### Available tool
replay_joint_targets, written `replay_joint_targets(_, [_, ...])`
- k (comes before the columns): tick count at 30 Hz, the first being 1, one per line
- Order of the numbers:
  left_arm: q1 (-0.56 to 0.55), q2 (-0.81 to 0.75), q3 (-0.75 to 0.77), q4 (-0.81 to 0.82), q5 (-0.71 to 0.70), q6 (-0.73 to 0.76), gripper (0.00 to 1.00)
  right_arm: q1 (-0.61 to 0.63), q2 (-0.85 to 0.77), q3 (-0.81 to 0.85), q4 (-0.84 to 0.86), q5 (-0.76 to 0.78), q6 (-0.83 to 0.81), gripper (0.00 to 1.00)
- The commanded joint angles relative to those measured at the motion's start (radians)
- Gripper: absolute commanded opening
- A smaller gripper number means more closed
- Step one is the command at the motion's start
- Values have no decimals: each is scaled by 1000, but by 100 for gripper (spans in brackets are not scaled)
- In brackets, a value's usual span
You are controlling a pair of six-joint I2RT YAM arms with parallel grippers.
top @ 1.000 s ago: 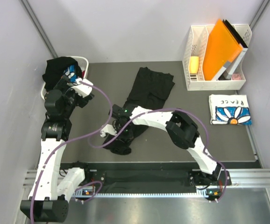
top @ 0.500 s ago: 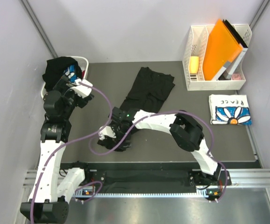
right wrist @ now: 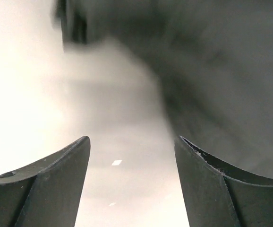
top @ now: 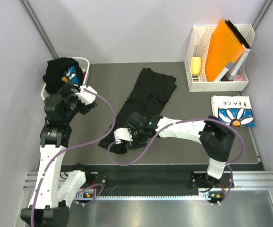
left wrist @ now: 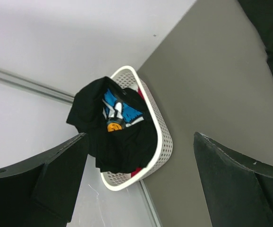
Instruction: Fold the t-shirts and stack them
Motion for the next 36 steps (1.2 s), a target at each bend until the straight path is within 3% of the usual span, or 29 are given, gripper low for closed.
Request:
replay_joint_targets(1, [5,-45,12,-131,95,122,96,-43,-65,-145,100,126,-20,72])
replay_joint_targets(9, [7,-80,11,-223,142,131,96,-54,-50,-201,192,177,-75,68])
replay_joint_targets(14, [7,-101,12,-488,293,335,93,-36,-61,-196,180,116,-58,66])
replay_joint_targets(17, [7,-140,-57,-389,203,270,91,-32,-65,-186,117,6,-14,66])
replay_joint_targets(18, [5,-153,-117,-182,41,140,92,-39,-64,-166,100,-25,6,66])
replay_joint_targets(21, [7,-192,-159,40,-191,-22,97,-68,-64,-120,43,-206,113,66])
replay_joint_targets(27, [5,-244,-134,-97,-155,-38,99,-88,-29,-26,-106,-400,160,63])
replay_joint_targets(36, [7,-210,-75,-53,-201,2,99,-85,77,38,-98,-443,140,61])
